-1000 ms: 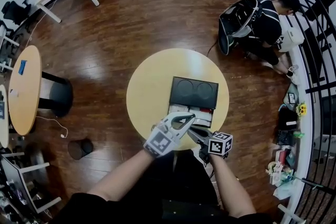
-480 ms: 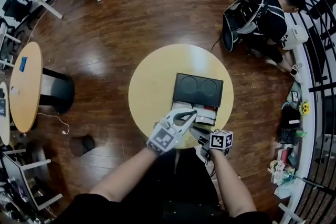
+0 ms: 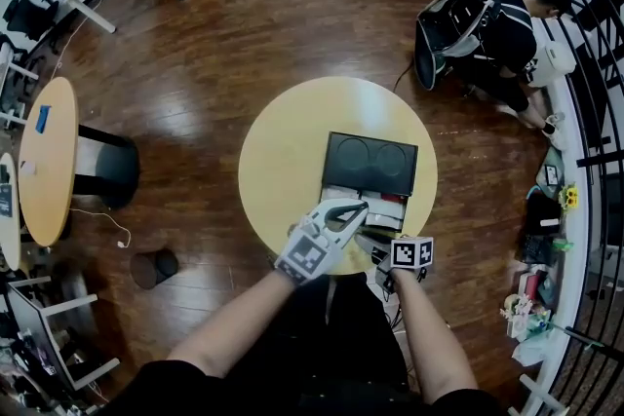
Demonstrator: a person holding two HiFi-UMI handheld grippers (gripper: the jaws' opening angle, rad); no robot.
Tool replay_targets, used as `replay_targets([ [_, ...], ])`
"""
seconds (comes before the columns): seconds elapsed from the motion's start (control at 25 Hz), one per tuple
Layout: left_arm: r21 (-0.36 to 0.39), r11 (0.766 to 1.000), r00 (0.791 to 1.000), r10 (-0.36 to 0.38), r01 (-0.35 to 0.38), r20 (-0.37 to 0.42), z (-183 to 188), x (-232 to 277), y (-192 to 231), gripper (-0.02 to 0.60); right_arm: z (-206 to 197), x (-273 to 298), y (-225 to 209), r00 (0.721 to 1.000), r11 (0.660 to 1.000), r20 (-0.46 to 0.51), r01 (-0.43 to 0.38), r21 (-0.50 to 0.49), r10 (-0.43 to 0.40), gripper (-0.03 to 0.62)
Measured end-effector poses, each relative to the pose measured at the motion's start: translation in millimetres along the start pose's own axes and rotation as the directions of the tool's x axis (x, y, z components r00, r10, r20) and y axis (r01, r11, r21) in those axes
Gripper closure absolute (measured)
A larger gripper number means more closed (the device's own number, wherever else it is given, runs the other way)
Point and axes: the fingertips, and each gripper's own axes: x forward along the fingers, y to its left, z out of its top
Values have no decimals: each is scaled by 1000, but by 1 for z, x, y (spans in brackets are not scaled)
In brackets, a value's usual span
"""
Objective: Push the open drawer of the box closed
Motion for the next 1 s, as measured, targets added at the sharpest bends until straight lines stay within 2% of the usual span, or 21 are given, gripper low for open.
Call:
replay_targets([
  [0.28, 2, 1000, 1000, -4, 4, 8, 4, 2, -1, 548, 4, 9, -8, 1000, 999, -4, 2, 35, -2, 459],
  [0.76, -12, 1000, 1000, -2, 2, 6, -3, 8, 2, 548, 10, 24, -27, 998, 997, -8, 62, 41, -62, 448],
  [0.92, -10, 1000, 1000, -7, 7, 1, -5, 7, 4, 548, 9, 25, -31, 997, 996, -7, 82, 39, -82, 503],
  [1.0, -16, 1000, 1000, -5, 5, 3, -5, 8, 4, 548, 10, 23, -32, 997, 996, -6, 82, 37, -82, 510],
])
